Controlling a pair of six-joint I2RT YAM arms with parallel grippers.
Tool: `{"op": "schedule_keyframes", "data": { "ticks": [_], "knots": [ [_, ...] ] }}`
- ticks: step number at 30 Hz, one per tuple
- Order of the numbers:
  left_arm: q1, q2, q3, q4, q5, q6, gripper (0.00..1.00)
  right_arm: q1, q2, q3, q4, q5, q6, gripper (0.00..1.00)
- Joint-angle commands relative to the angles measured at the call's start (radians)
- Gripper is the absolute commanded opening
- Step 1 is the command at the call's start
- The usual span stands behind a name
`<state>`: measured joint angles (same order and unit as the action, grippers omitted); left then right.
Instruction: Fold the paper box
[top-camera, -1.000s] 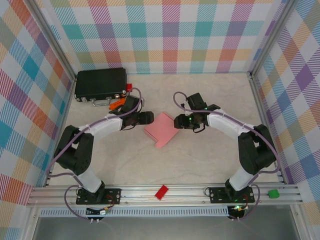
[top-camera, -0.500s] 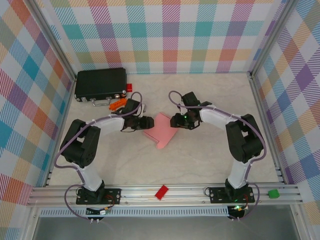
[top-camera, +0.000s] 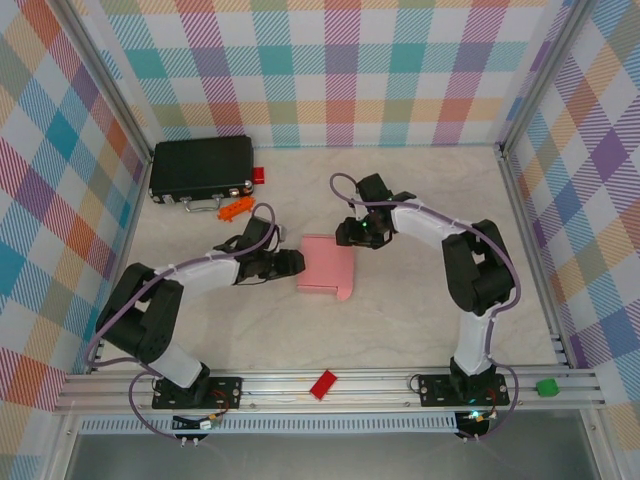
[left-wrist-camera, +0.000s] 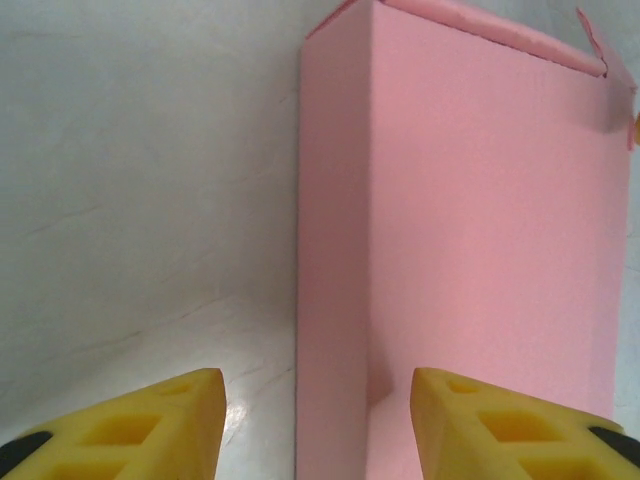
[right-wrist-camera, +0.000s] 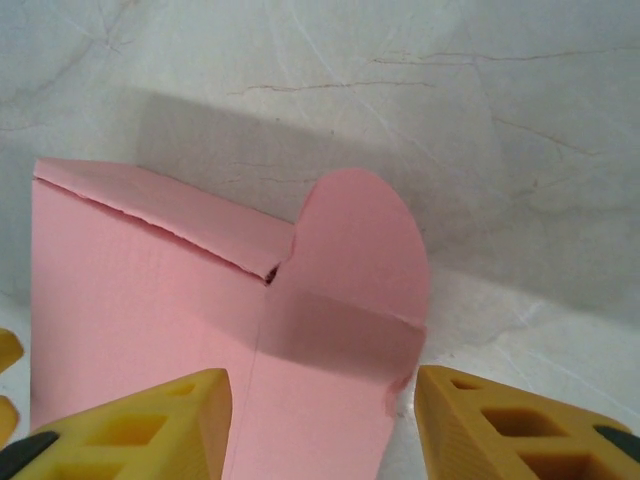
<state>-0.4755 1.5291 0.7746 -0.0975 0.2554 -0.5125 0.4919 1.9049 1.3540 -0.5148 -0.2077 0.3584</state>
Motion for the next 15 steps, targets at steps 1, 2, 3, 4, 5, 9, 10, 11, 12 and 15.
{"op": "schedule_keyframes", "data": {
  "ticks": [1,2,3,4,5,9,10,11,12,15],
  "knots": [
    [-0.002,-0.05,-0.023,0.031,-0.04,-0.038,0.54,-0.009,-0.102,-0.057,-0.014,0.01,0.015,0.57],
    [-0.002,-0.052,-0.02,0.029,-0.041,-0.032,0.54,-0.011,-0.121,-0.078,-0.005,0.0,0.019,0.58],
    [-0.002,-0.052,-0.017,0.029,-0.038,-0.028,0.55,-0.015,-0.141,-0.109,0.011,-0.017,0.025,0.59],
    [-0.001,-0.048,-0.013,0.032,-0.035,-0.019,0.55,-0.019,-0.16,-0.135,0.026,-0.041,0.028,0.6],
    [-0.002,-0.043,-0.011,0.036,-0.029,-0.014,0.56,-0.023,-0.174,-0.159,0.04,-0.068,0.032,0.6],
    [-0.001,-0.008,0.005,0.073,0.014,0.0,0.56,-0.027,-0.218,-0.265,0.143,-0.204,0.066,0.62],
    [-0.002,0.003,0.009,0.083,0.026,0.001,0.56,-0.027,-0.223,-0.292,0.176,-0.23,0.081,0.62],
    [-0.002,0.013,0.013,0.088,0.031,0.0,0.56,-0.027,-0.224,-0.31,0.2,-0.244,0.092,0.63],
    [-0.002,0.022,0.016,0.093,0.037,0.0,0.56,-0.026,-0.223,-0.324,0.222,-0.256,0.107,0.63],
    [-0.002,0.043,0.029,0.098,0.051,-0.001,0.55,-0.027,-0.213,-0.357,0.287,-0.3,0.134,0.64]
  ]
}}
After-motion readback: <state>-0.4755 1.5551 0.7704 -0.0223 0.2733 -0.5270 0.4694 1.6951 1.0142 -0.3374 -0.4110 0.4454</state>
